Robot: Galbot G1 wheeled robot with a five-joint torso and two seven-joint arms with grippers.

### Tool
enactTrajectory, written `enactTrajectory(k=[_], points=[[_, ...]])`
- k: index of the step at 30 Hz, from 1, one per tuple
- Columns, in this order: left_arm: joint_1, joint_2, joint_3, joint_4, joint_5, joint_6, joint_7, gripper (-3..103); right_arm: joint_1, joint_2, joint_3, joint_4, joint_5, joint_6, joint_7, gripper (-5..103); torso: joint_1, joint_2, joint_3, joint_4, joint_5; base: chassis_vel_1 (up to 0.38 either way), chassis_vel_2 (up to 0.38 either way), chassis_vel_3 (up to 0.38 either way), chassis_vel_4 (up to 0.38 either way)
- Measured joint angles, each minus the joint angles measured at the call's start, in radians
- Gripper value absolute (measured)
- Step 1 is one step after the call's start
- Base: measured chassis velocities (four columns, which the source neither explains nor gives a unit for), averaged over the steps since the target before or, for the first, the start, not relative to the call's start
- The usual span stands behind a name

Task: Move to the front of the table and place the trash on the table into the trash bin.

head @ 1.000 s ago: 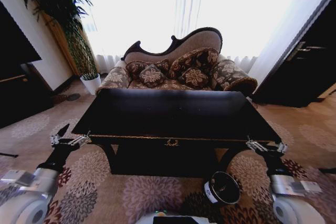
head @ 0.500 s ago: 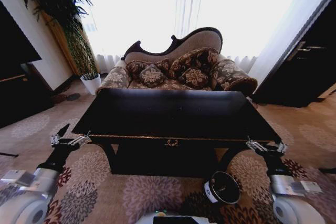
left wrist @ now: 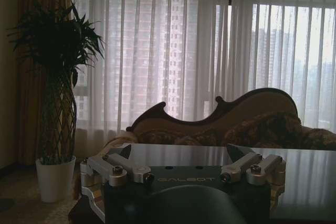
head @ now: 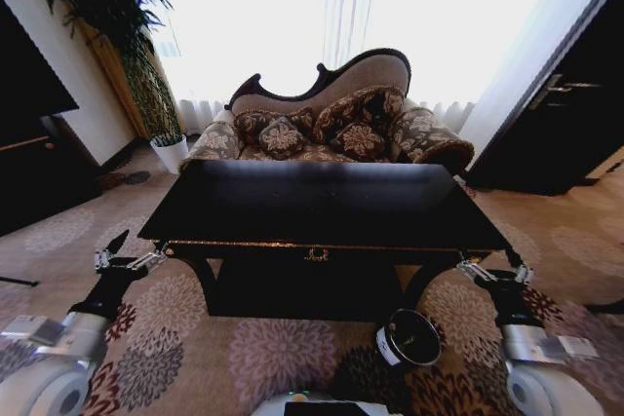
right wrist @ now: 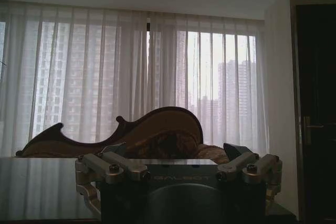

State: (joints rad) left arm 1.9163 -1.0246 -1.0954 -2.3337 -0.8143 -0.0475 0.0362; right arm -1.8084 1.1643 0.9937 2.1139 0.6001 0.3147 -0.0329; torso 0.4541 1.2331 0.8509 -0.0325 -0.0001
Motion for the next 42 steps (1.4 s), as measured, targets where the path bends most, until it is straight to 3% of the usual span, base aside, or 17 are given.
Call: enactTrajectory(k=[21, 42], points=[[0.0, 0.0, 0.0, 0.0, 0.0, 0.0, 0.0, 100, 0.0, 0.0, 0.0, 0.0, 0.0, 0.0, 0.0, 100, 0.0, 0.0, 0.0, 0.0001, -0.0001, 0.158, -0.153, -0.165, 0.159], [0.0, 0.0, 0.0, 0.0, 0.0, 0.0, 0.0, 100, 0.0, 0.0, 0.0, 0.0, 0.0, 0.0, 0.0, 100, 0.0, 0.0, 0.0, 0.0, -0.0002, 0.295, -0.295, -0.292, 0.292]])
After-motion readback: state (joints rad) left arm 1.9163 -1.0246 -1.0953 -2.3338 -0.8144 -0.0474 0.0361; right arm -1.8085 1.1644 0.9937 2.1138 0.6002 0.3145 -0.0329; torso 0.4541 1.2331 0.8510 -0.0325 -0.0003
